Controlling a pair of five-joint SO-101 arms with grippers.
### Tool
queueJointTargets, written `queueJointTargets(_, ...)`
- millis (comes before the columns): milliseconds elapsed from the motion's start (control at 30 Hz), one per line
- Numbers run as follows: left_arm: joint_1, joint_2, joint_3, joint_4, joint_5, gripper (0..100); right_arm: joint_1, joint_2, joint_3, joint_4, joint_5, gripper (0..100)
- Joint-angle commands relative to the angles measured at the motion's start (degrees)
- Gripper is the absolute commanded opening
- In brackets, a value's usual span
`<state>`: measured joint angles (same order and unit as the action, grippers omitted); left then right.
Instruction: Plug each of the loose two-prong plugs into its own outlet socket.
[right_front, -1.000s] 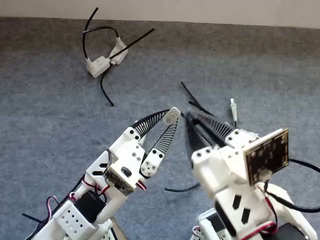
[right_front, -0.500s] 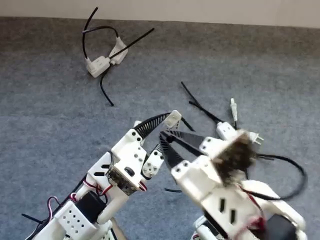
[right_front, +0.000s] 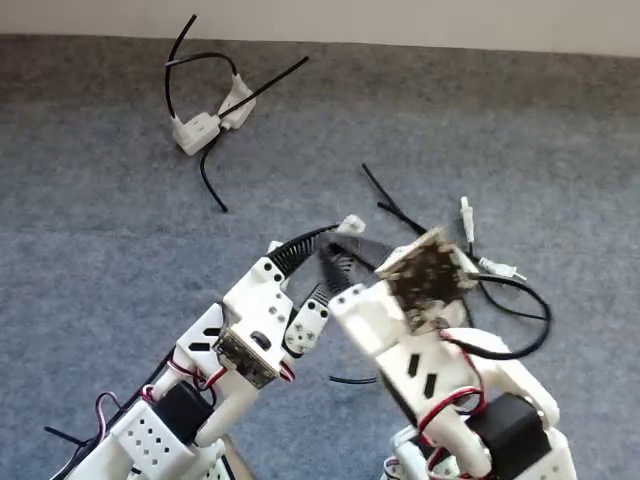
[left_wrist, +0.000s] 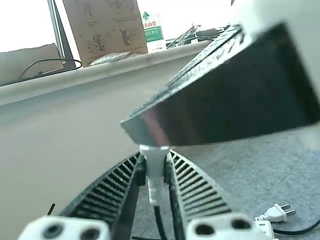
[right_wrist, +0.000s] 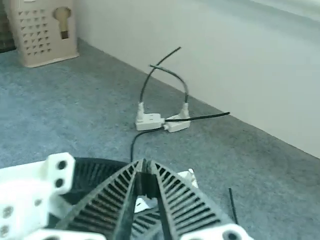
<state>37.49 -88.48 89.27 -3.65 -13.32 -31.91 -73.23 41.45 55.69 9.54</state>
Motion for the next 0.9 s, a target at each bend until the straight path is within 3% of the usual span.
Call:
queueJointTargets(0,0.8,-1.0,-0.4,-1.1,0.2,1,7.5,1.5,3.6,-5.1,4.7,0.8)
queueJointTargets(267,0.7,-1.0,-0.4,-1.0,0.2,1,20.4,1.5,17.5,-19.3,9.1,0.8)
queueJointTargets(533,0.8,-1.0,-0.3,-1.0,0.2,1,25.2,1.0,17.5,-20.1,9.2,0.8)
queueJointTargets(667,0.9,-1.0,1.3,-1.3,0.2,1,22.9,1.4,7.6,-15.7,8.8,0.8)
queueJointTargets(867,0.9,-1.0,1.7,-1.3,0.2,1,7.7,1.5,-6.7,-5.1,8.8,0.8)
